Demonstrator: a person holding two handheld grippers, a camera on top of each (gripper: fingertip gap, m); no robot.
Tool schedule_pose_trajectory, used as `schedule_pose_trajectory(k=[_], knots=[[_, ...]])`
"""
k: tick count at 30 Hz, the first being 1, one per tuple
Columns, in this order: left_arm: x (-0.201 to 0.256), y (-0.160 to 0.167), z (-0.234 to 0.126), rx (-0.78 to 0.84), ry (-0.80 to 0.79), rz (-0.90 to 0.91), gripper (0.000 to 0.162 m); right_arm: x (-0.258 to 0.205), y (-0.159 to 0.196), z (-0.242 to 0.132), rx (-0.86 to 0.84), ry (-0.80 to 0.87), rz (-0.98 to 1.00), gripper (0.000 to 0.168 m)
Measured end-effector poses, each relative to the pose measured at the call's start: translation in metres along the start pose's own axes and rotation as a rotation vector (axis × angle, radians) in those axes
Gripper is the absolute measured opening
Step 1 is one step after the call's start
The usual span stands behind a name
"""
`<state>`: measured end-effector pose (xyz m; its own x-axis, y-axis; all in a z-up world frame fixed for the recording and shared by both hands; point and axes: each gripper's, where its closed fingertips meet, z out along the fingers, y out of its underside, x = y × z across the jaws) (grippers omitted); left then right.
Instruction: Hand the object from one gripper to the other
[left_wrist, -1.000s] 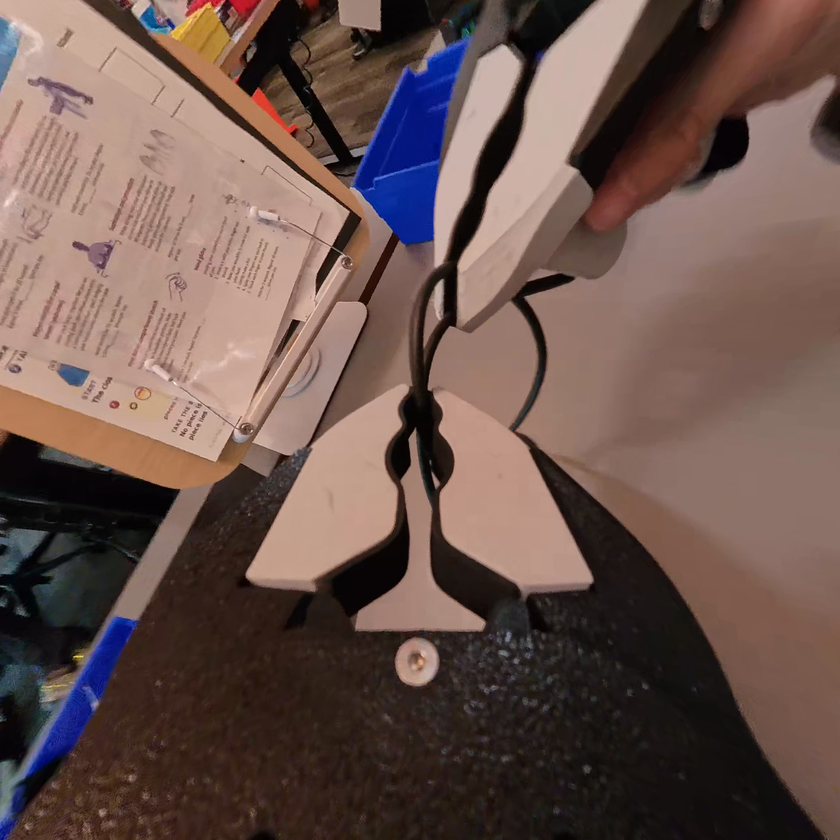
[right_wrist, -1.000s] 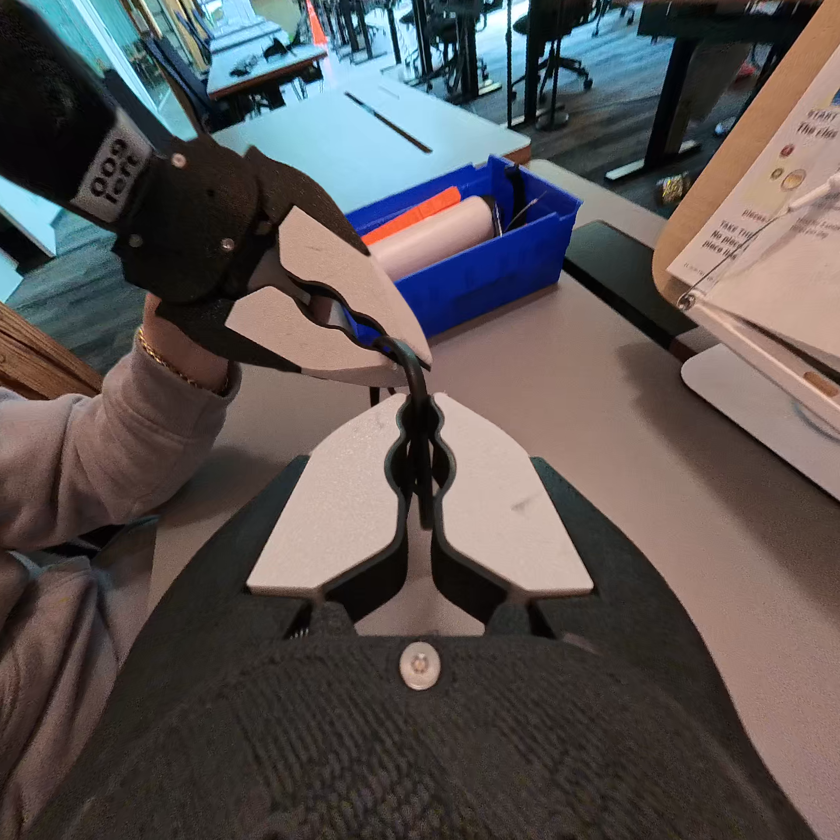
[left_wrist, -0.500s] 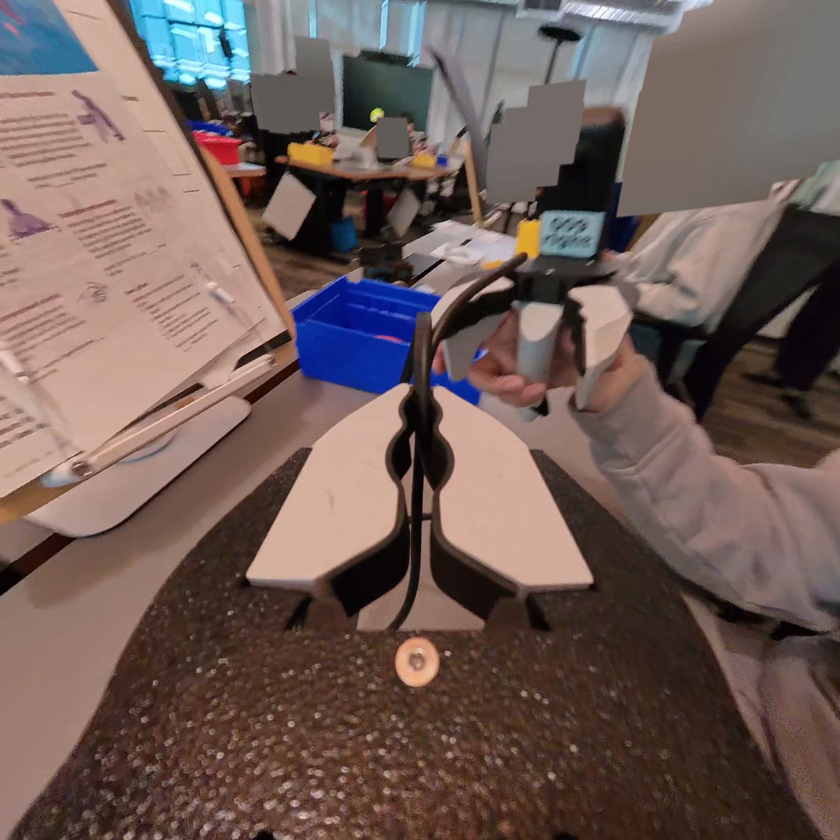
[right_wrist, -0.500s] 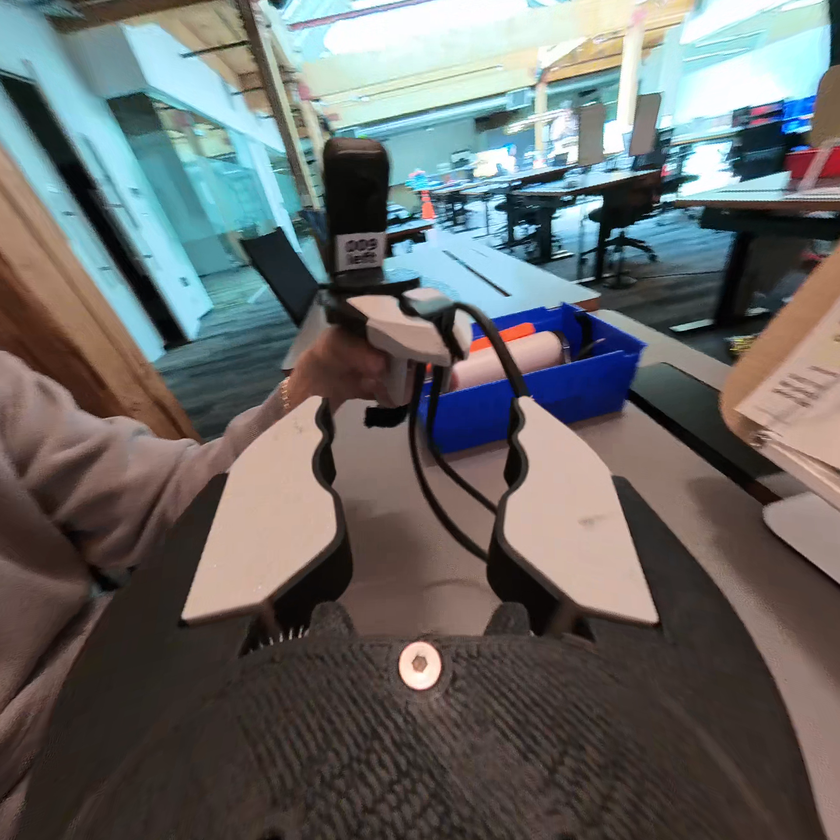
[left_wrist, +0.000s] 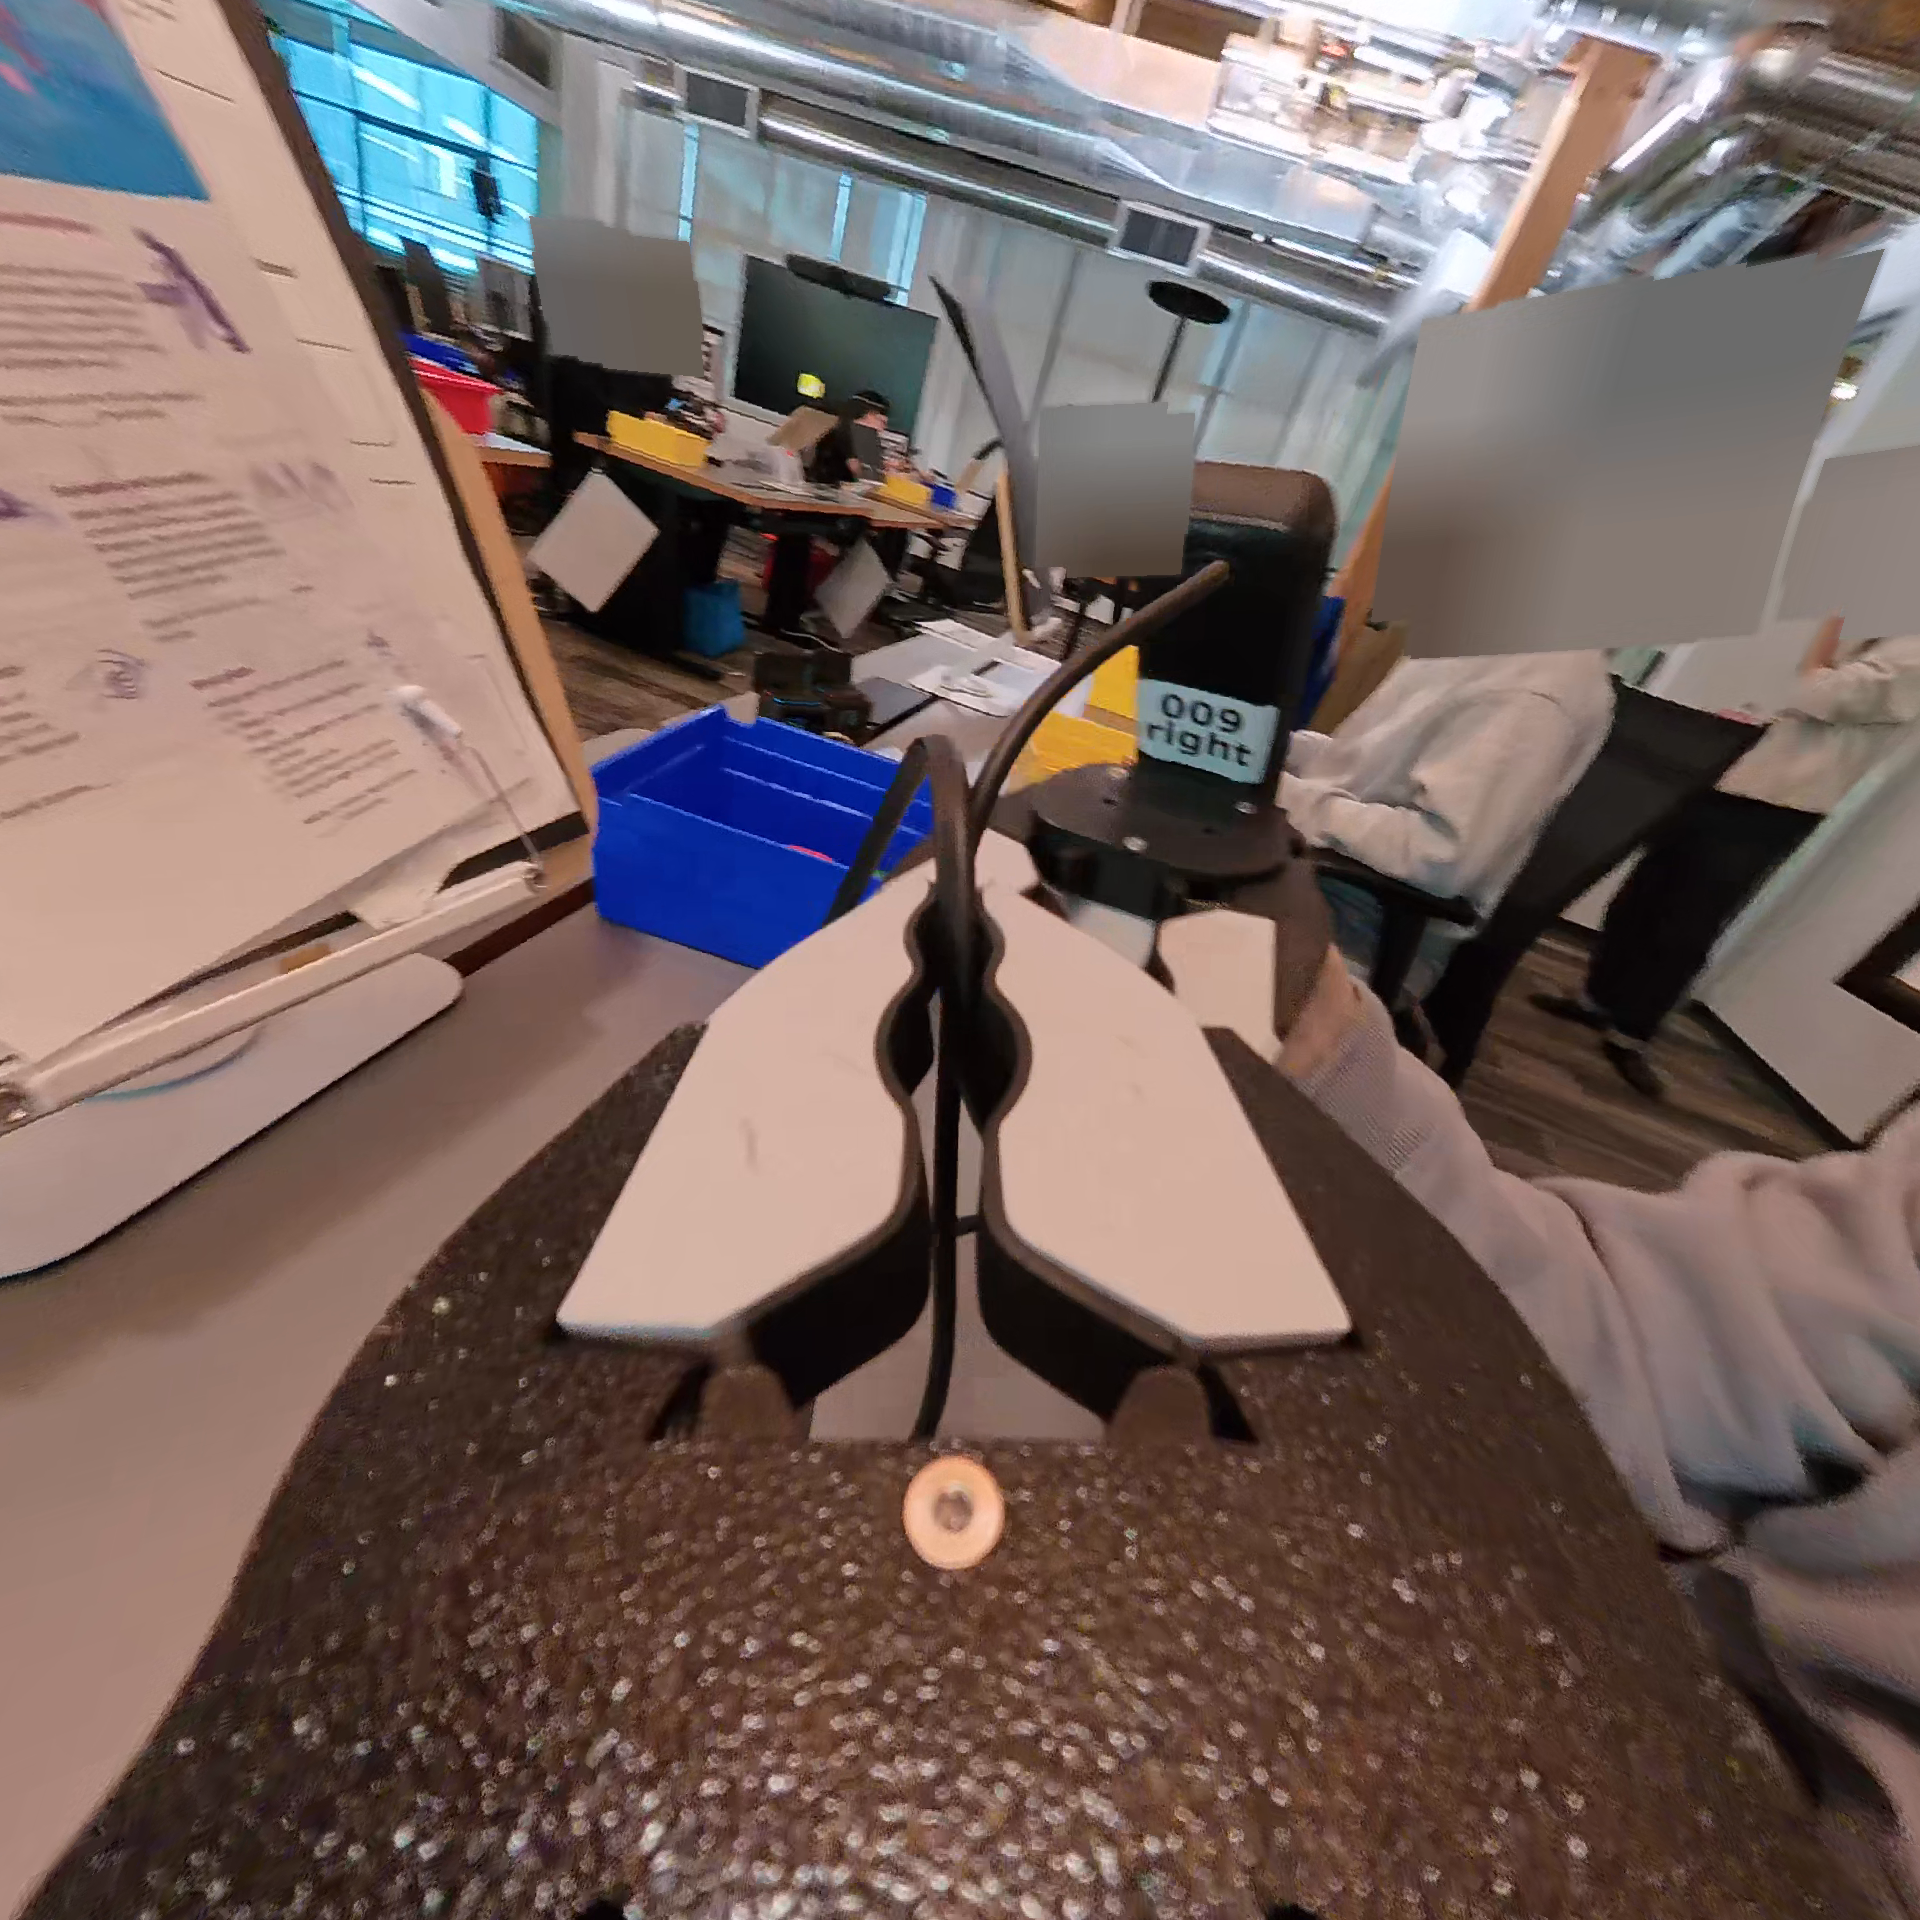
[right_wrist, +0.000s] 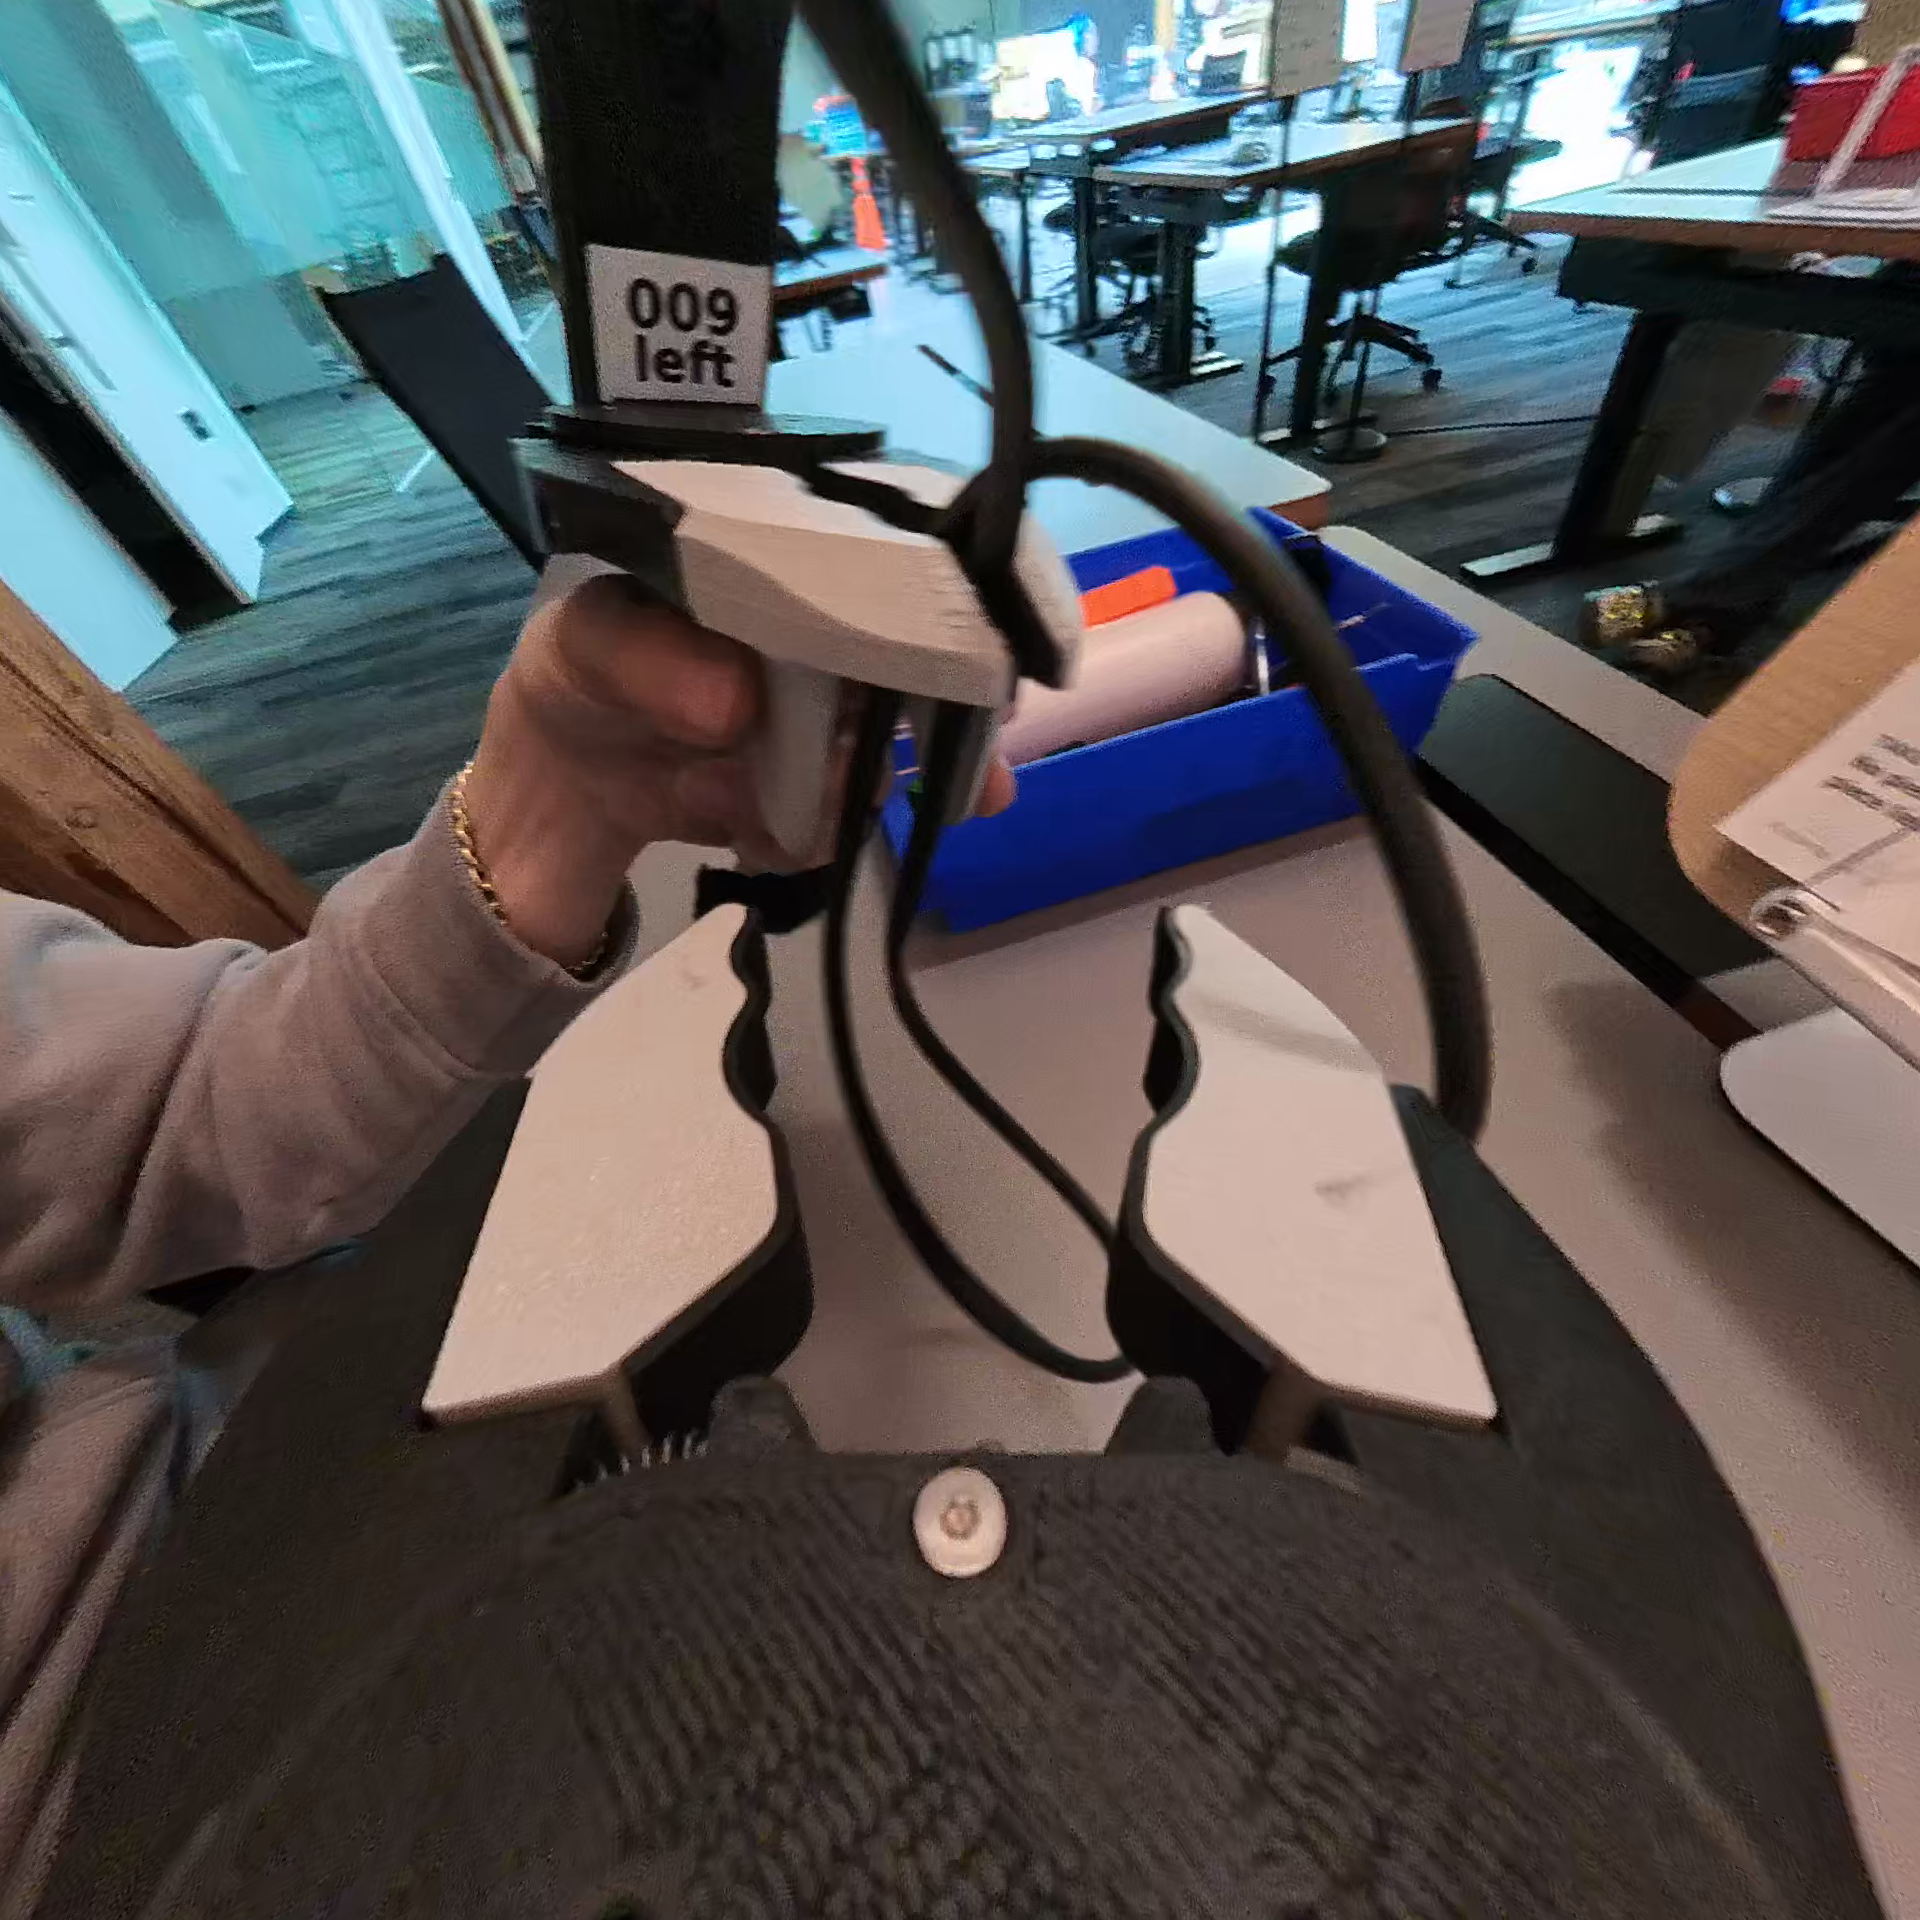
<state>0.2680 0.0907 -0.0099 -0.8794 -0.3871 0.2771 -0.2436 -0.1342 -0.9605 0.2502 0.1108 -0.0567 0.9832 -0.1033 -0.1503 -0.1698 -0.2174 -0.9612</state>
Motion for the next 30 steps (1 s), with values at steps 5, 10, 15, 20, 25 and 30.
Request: schedule_pose_trajectory(k=[5,10,15,20,25,30], knots=[[0.005,0.002,0.004,-0.019,-0.007,0.0,0.003,0.001,0.001,0.013,0.003,0.011,-0.014,0.045],[0.005,-0.001,0.001,-0.005,-0.007,-0.008,0.003,-0.014,-0.002,0.015,0.037,-0.114,-0.024,0.006],[0.0,-0.004,-0.006,0.009,-0.027,-0.02,0.003,-0.02,-0.004,0.007,0.025,-0.161,-0.051,0.005],[-0.005,-0.002,-0.005,0.013,-0.023,-0.107,0.028,-0.012,0.001,-0.003,-0.035,-0.117,0.005,0.005],[-0.02,0.001,-0.023,-0.057,-0.139,0.024,0.062,0.011,0.016,-0.029,-0.131,0.023,0.073,0.004],[0.007,0.014,-0.016,-0.18,-0.165,0.65,0.058,0.002,0.027,-0.042,-0.163,-0.076,0.13,0.005]])
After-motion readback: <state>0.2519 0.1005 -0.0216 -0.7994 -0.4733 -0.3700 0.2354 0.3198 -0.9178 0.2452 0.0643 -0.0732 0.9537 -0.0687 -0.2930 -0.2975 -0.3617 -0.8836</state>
